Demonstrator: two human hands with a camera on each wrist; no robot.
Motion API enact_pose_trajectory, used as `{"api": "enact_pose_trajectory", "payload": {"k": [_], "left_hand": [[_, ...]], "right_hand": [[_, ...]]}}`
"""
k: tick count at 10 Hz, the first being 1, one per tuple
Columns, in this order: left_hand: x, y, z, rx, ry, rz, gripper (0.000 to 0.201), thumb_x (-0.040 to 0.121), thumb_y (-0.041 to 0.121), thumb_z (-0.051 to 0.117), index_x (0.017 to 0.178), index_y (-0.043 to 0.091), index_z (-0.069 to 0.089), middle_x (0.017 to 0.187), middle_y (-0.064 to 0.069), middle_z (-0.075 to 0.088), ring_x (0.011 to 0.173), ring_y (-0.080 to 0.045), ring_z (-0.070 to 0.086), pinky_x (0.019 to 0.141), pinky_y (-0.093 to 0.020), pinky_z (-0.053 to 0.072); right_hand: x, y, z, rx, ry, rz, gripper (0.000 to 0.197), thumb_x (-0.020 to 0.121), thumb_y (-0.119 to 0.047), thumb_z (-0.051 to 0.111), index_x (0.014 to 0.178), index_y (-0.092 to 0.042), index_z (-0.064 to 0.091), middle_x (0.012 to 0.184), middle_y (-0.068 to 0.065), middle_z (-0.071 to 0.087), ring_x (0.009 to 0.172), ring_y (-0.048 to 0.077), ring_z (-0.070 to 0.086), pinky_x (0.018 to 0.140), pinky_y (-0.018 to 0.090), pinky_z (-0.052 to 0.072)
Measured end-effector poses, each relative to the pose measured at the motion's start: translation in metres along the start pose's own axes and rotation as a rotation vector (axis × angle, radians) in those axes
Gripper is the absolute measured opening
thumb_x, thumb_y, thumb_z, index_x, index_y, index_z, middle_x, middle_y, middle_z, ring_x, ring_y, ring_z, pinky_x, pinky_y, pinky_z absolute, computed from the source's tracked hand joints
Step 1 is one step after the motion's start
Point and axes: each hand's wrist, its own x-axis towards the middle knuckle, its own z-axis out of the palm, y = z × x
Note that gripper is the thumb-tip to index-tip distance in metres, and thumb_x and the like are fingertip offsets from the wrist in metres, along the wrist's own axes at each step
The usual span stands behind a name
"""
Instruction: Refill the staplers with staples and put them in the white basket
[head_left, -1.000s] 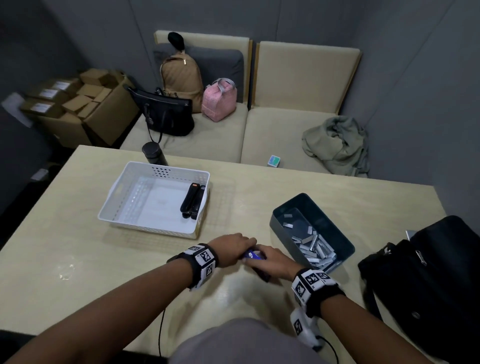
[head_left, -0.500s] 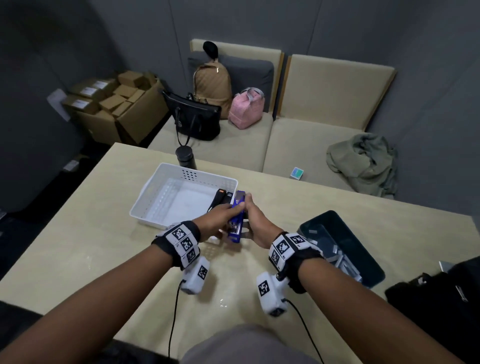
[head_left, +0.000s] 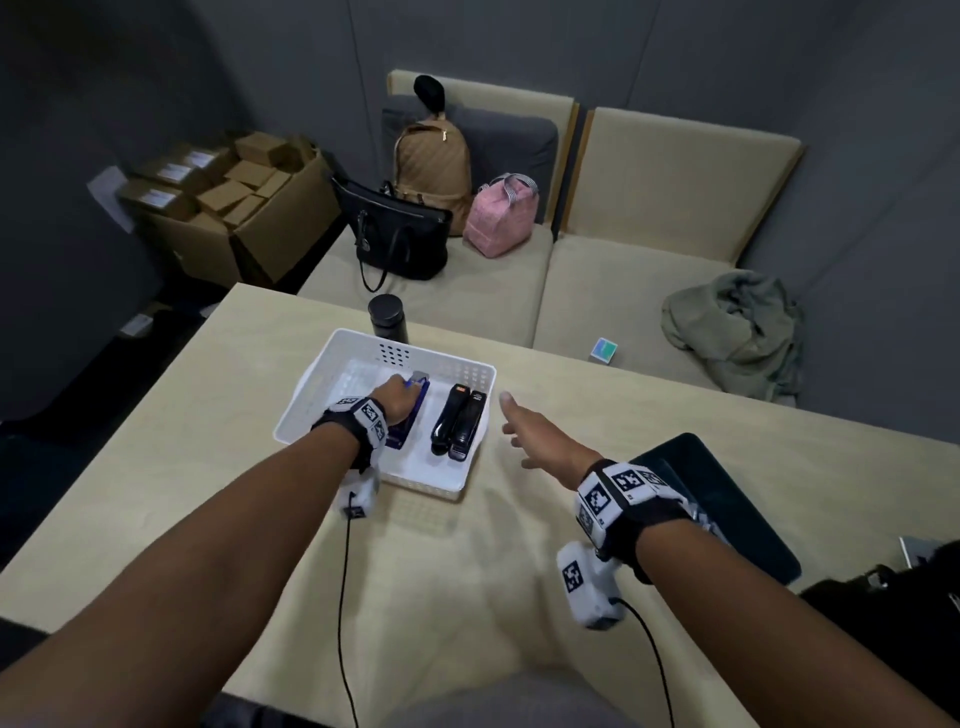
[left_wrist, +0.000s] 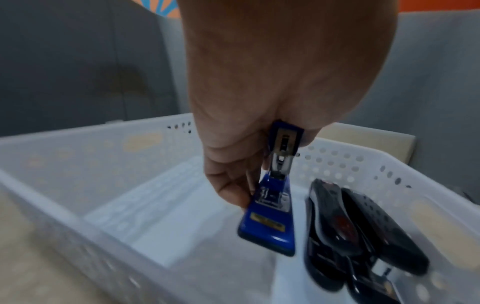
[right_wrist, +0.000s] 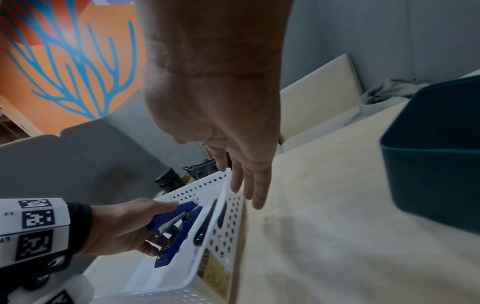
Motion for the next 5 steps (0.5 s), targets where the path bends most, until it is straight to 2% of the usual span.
{"api": "enact_pose_trajectory", "payload": {"k": [1,2,3,4,5], "left_hand": [[0.004,0.007,0.020,0.049,-0.015,-0.001,0.052,0.106,0.040,0.035,0.123,-0.007,0.050,0.125,-0.029,0.058,0.113,-0.043,0.057,0.092,-0.042,0.045],[0.005,0.011,0.033,0.154,-0.008,0.012,0.042,0.104,0.034,0.041,0.123,-0.003,0.051,0.125,-0.025,0.059,0.113,-0.042,0.057,0.090,-0.041,0.043],[0.015,0.015,0.034,0.143,0.011,0.042,0.043,0.103,0.037,0.044,0.119,-0.001,0.053,0.124,-0.025,0.061,0.112,-0.040,0.058,0.087,-0.038,0.042],[0.012,0.025,0.025,0.121,0.031,0.057,0.049,0.103,0.042,0.044,0.125,-0.001,0.054,0.130,-0.023,0.059,0.117,-0.037,0.056,0.094,-0.037,0.043],[0.006,0.044,0.011,0.146,0.083,0.070,0.050,0.101,0.038,0.048,0.132,-0.002,0.049,0.136,-0.024,0.056,0.122,-0.038,0.054,0.098,-0.040,0.043]], "right_hand": [[0.004,0.025,-0.015,0.010,0.053,0.086,0.068,0.097,-0.061,0.024,0.149,-0.017,0.031,0.152,0.006,0.037,0.134,0.027,0.041,0.104,0.045,0.043],[0.002,0.039,-0.031,0.042,0.104,0.115,0.064,0.098,-0.059,0.027,0.146,-0.016,0.035,0.147,0.005,0.042,0.125,0.022,0.046,0.101,0.043,0.044],[0.000,0.049,-0.049,0.085,0.152,0.118,0.061,0.098,-0.058,0.030,0.142,-0.017,0.040,0.139,0.005,0.048,0.116,0.020,0.049,0.097,0.042,0.045],[-0.005,0.057,-0.060,0.085,0.186,0.112,0.058,0.098,-0.058,0.030,0.138,-0.018,0.044,0.130,0.006,0.053,0.117,0.024,0.051,0.097,0.042,0.046],[-0.009,0.059,-0.071,0.131,0.223,0.064,0.055,0.099,-0.055,0.031,0.136,-0.017,0.046,0.128,0.006,0.055,0.117,0.024,0.052,0.095,0.041,0.046]]}}
